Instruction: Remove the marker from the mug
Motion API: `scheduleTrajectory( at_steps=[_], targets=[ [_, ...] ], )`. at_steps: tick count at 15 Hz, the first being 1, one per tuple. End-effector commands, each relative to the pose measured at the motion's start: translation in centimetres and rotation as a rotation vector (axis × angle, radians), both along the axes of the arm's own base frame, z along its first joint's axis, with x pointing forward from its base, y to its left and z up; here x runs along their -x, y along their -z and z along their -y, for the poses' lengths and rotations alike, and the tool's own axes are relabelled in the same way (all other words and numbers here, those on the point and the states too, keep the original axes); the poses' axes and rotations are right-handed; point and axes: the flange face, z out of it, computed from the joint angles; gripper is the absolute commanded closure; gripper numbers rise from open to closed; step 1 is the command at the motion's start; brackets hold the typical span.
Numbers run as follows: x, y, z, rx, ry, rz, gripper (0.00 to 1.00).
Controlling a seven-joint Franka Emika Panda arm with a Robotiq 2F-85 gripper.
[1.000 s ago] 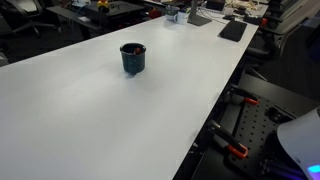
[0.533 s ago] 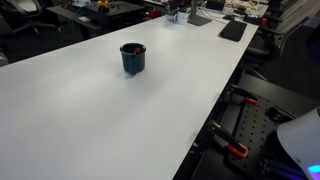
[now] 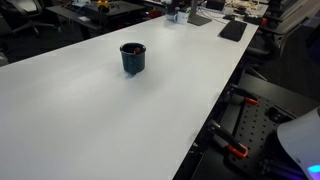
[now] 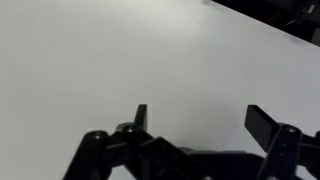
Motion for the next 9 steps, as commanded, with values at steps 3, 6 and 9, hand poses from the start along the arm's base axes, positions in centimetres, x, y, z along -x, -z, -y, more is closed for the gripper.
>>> scheduleTrajectory(
  at_steps=[3, 6, 9],
  targets=[
    [-3.8, 3.4, -3.0, 0.016, -0.125, -0.07, 0.0],
    [-5.3, 5.9, -5.4, 0.038, -0.217, -0.118, 0.0],
    [-4.8, 6.8, -5.7, 0.044, -0.209, -0.105, 0.0]
  ],
)
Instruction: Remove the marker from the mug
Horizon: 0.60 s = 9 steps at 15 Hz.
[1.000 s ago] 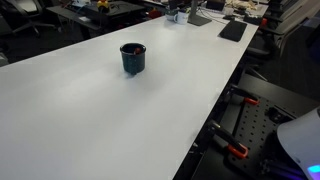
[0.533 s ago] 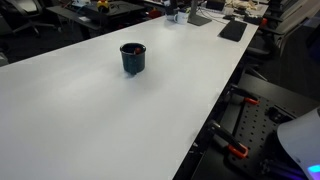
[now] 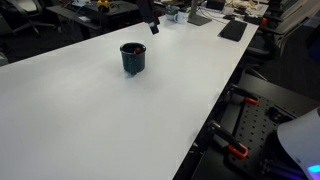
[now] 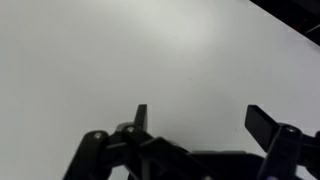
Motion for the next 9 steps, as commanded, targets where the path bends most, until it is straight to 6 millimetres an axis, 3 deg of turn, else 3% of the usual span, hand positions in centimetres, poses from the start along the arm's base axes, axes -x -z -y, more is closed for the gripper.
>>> scheduleTrajectory(
  at_steps=[1, 9],
  targets=[
    [-0.3, 0.4, -0.4, 0.003, -0.01, -0.007, 0.0],
    [-1.3, -0.5, -0.3, 0.008, -0.019, -0.001, 0.0]
  ],
)
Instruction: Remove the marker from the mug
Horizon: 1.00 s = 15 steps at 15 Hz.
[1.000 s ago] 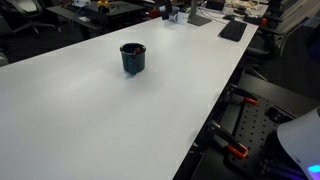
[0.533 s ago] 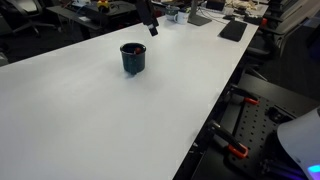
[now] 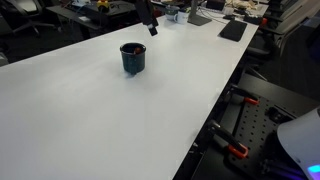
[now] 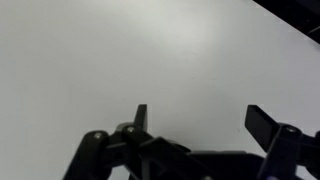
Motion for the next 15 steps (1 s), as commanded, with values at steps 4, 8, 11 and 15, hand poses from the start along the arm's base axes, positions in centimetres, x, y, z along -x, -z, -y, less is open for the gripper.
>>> scheduleTrajectory(
  at_steps=[4, 8, 11, 15],
  targets=[
    [-2.8, -2.0, -1.0, 0.001, -0.031, 0.019, 0.0],
    [-2.6, -1.6, -1.5, -0.007, -0.021, 0.019, 0.0],
    [-3.1, -0.9, -1.9, -0.008, -0.028, 0.007, 0.0],
    [-3.5, -1.0, -1.4, -0.015, -0.034, 0.001, 0.0]
  ],
)
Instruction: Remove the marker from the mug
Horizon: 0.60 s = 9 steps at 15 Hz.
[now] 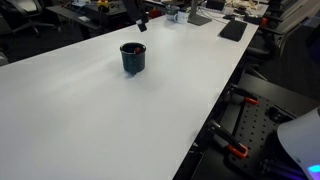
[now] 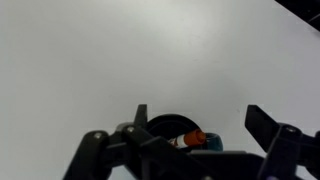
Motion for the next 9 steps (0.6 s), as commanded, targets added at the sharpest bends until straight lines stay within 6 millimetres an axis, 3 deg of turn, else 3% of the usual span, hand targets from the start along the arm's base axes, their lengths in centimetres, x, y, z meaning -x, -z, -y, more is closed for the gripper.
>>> scheduleTrajectory(
  at_steps=[1, 9],
  targets=[
    [-0.6, 0.0, 0.1, -0.007, -0.013, -0.01, 0.0],
    [-2.0, 6.6, 3.0, -0.033, -0.049, -0.108, 0.0]
  ],
)
